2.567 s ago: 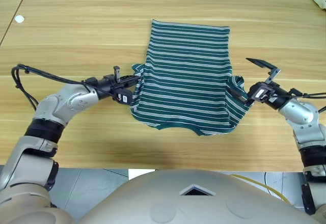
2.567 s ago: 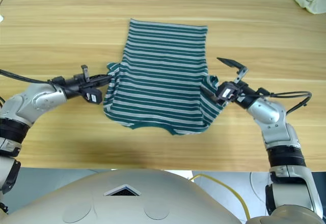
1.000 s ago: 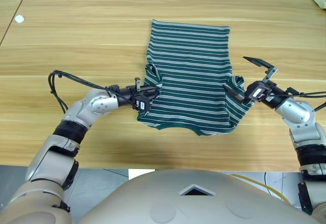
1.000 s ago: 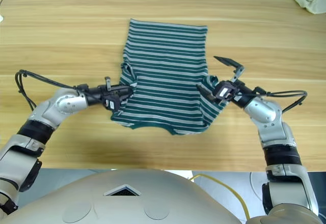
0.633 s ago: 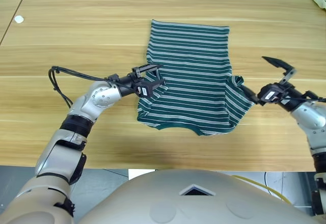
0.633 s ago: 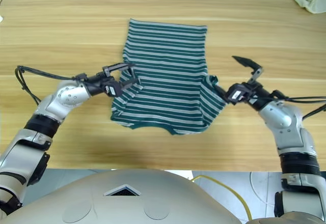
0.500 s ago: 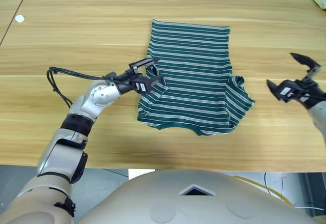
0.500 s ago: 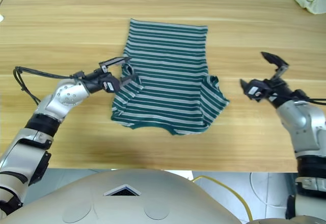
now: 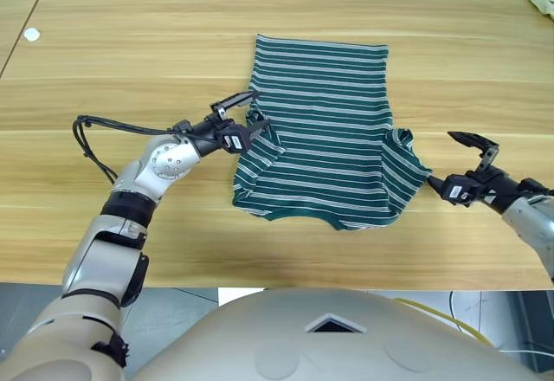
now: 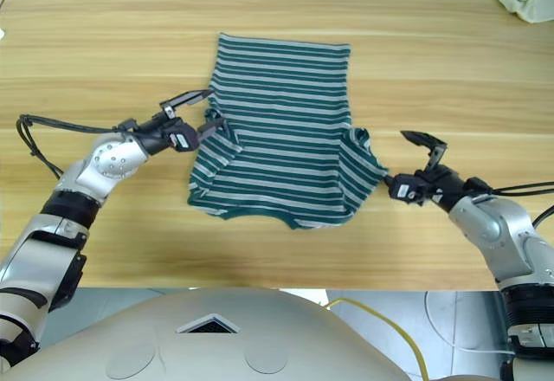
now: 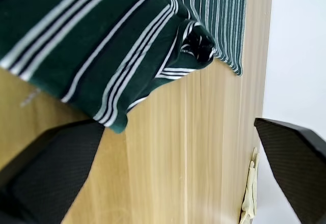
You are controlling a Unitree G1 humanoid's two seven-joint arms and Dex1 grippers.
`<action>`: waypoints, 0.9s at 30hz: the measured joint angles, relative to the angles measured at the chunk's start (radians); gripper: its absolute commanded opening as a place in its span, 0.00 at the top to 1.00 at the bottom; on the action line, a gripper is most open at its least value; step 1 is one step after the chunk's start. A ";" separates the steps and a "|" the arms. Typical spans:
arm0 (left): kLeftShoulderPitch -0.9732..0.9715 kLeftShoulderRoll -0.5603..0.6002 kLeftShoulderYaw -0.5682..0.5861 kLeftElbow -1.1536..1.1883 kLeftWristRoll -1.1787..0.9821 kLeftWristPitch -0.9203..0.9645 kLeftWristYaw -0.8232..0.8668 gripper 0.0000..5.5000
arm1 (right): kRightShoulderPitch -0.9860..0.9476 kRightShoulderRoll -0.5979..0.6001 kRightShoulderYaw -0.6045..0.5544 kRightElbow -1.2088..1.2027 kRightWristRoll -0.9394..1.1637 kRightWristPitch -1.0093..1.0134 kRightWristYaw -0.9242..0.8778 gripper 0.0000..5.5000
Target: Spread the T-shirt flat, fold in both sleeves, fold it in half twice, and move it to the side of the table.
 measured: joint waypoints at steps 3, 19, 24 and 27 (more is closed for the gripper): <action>0.000 0.000 0.000 0.003 0.004 -0.001 0.005 0.48 | -0.001 0.000 0.013 0.009 0.003 0.000 -0.001 0.23; 0.000 0.000 -0.002 0.017 0.038 -0.005 0.024 0.48 | 0.008 -0.001 0.057 0.033 0.005 0.000 -0.016 0.75; 0.000 0.000 -0.002 0.018 0.038 -0.006 0.034 0.48 | 0.003 -0.001 0.072 0.035 0.004 0.004 -0.016 0.94; 0.000 0.000 -0.002 0.018 0.038 -0.007 0.035 0.48 | 0.003 -0.001 0.079 0.039 0.004 0.005 -0.016 1.00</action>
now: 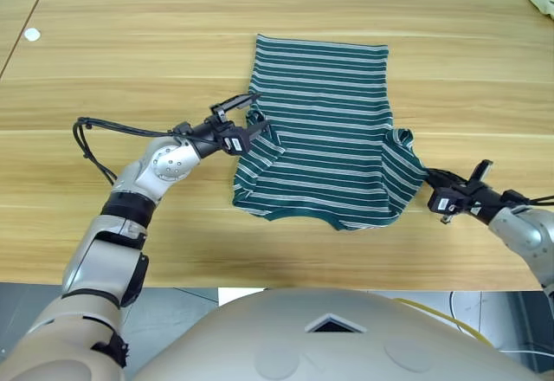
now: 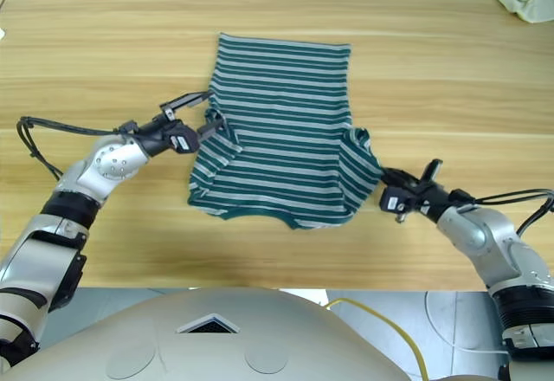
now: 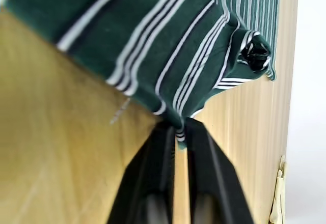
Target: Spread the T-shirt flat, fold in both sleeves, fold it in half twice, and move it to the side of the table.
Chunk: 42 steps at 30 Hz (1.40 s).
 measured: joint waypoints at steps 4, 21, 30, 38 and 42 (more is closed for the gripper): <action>0.000 0.000 0.000 0.000 0.000 0.000 0.000 0.48 | -0.002 0.000 0.001 0.003 0.000 0.000 -0.002 1.00; -0.004 -0.004 -0.001 0.001 0.000 0.000 0.000 0.48 | -0.014 0.000 -0.038 0.030 -0.008 0.062 -0.043 1.00; -0.005 -0.005 -0.001 0.004 0.000 0.000 0.000 0.48 | -0.021 0.010 -0.099 -0.063 0.031 0.038 -0.067 1.00; -0.005 -0.008 -0.002 0.005 0.004 0.000 0.000 0.48 | -0.031 0.045 -0.068 -0.155 0.039 0.026 -0.023 1.00; -0.005 -0.011 -0.002 0.005 0.007 0.000 0.001 0.48 | -0.050 0.070 -0.031 -0.185 0.037 0.017 -0.003 1.00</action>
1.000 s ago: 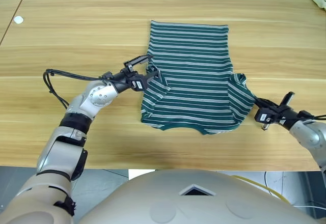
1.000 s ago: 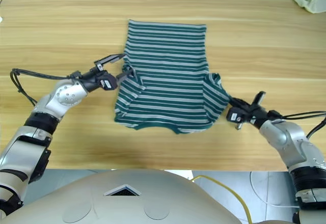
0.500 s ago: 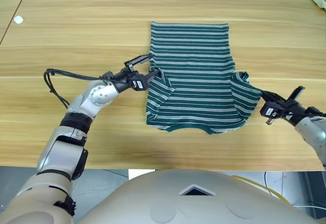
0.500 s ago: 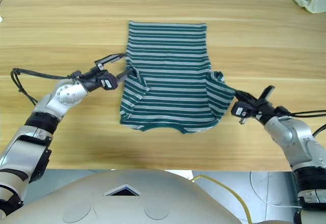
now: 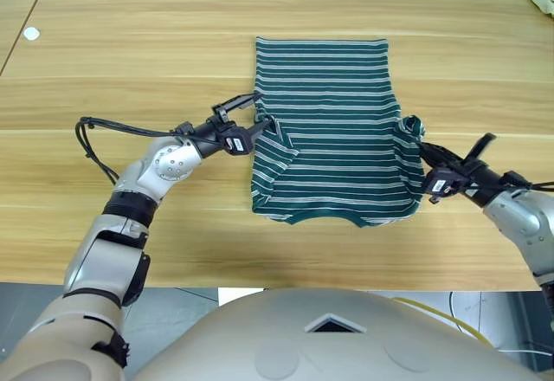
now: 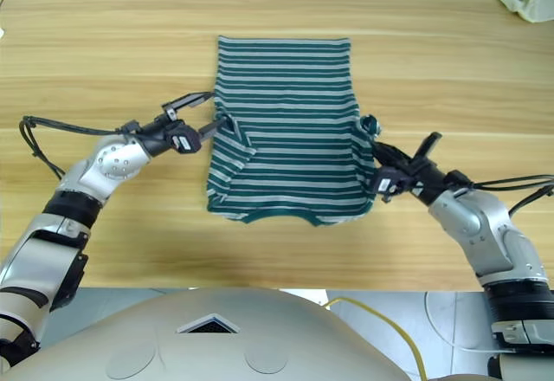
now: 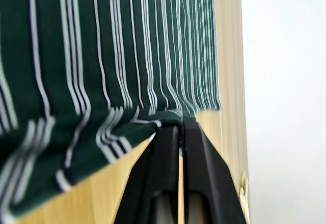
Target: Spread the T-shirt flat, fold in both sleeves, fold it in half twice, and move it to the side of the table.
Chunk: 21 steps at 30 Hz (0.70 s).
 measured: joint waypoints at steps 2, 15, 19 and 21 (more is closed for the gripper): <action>0.000 -0.001 0.000 0.000 0.000 0.000 0.000 0.48 | -0.015 0.009 0.016 -0.008 0.000 -0.001 0.008 1.00; 0.001 -0.006 0.000 0.000 0.001 0.000 0.000 0.48 | -0.106 0.071 0.104 -0.015 -0.031 0.007 0.047 1.00; 0.001 -0.006 0.000 0.000 0.000 0.000 0.000 0.48 | -0.115 0.091 0.122 -0.014 -0.033 0.013 0.058 1.00; 0.001 -0.006 0.000 0.000 0.000 0.000 0.000 0.48 | -0.129 0.098 0.130 -0.014 -0.033 0.016 0.059 1.00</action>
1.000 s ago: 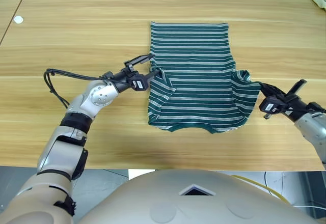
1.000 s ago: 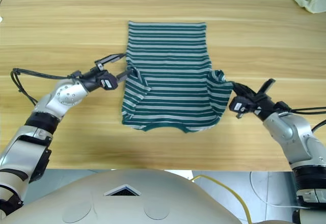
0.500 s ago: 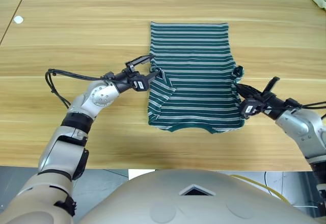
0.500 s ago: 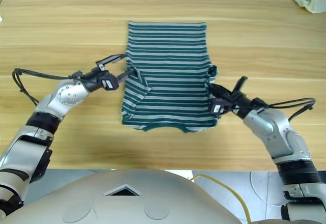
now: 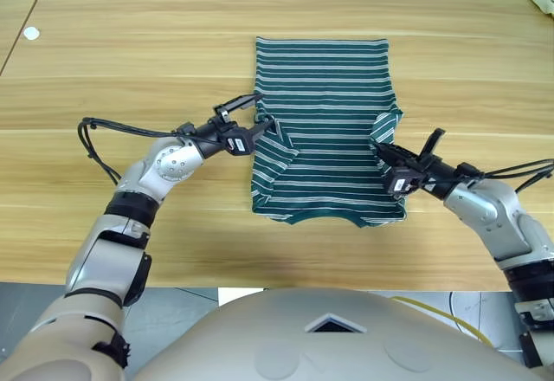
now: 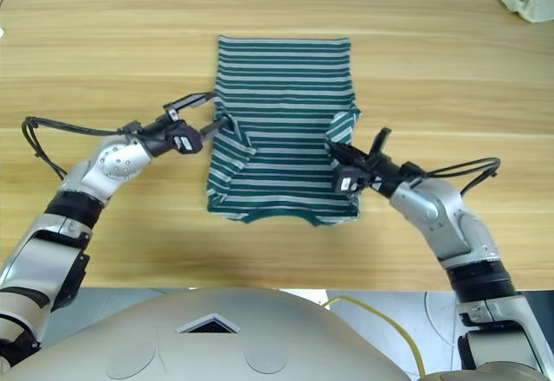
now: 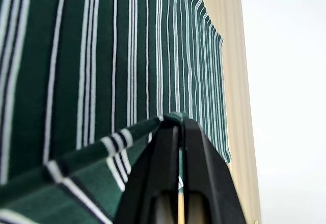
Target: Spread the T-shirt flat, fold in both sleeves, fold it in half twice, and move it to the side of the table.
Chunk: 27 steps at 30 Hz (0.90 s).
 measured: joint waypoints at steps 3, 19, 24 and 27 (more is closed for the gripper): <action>0.000 0.000 0.000 0.000 0.000 0.000 0.000 0.48 | -0.014 0.028 0.020 0.008 -0.010 0.013 0.005 1.00; 0.004 -0.005 0.000 0.000 0.000 0.001 0.000 0.48 | -0.132 0.103 0.083 0.211 -0.053 0.027 -0.014 1.00; 0.007 -0.005 -0.002 -0.004 -0.071 -0.004 -0.064 0.39 | -0.131 0.104 0.103 0.221 -0.035 -0.010 0.004 0.83; 0.013 -0.003 -0.001 -0.019 -0.184 -0.013 -0.163 0.31 | -0.131 0.104 0.103 0.227 -0.010 -0.014 0.008 0.74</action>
